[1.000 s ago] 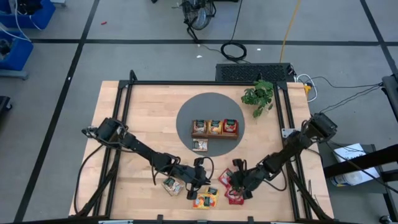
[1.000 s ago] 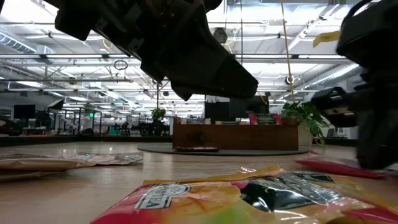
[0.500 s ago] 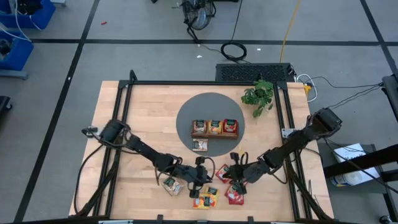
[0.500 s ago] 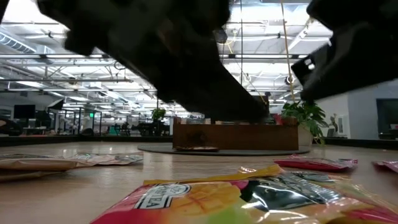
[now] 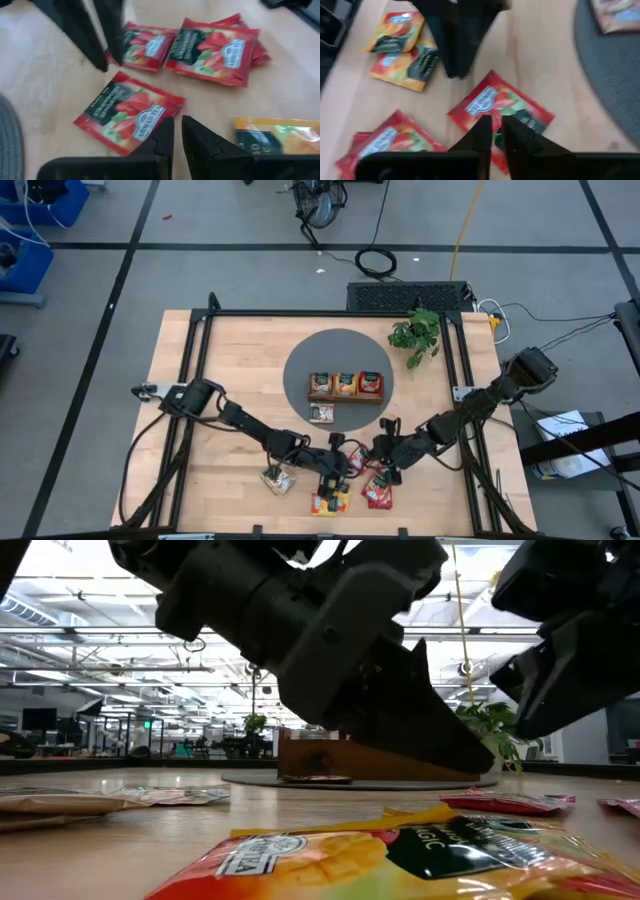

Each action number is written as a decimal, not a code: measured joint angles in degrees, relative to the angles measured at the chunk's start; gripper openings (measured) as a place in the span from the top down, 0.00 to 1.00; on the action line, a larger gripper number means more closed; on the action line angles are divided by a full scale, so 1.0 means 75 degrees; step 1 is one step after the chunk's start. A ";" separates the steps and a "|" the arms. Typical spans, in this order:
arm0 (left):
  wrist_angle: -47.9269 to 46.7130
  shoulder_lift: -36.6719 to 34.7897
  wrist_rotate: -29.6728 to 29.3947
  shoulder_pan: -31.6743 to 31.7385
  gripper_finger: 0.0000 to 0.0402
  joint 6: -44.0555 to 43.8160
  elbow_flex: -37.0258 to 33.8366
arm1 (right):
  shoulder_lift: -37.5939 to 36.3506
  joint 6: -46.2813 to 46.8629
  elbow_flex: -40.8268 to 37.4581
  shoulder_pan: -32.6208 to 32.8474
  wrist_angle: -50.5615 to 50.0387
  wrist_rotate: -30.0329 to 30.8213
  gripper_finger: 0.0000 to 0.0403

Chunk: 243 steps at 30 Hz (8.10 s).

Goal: Pick & Place Tea
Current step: Put the red tea packet into the right section of the wooden organizer, then put the left orange tea packet into the middle section of the wooden organizer

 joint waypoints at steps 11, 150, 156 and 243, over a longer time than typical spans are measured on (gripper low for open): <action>-0.0436 -0.0002 0.0042 0.0217 0.90 0.0029 -0.0004 | 0.0028 0.2398 0.0000 -0.0639 -0.0997 -0.0856 0.64; -0.5341 -0.2220 -0.3701 -0.2285 0.90 -0.2567 -0.0372 | -0.1511 -0.5427 0.0973 -0.5741 -0.2584 -0.0828 0.73; -0.6343 -0.2358 -0.4280 -0.2658 0.90 -0.3381 -0.0374 | -0.2135 -0.4676 0.0973 -0.5392 -0.2518 -0.0738 0.66; -0.2025 -0.1005 0.1493 -0.1533 0.90 -0.2809 -0.0490 | 0.2585 -0.2601 0.0976 -0.0907 0.3511 -0.3971 1.00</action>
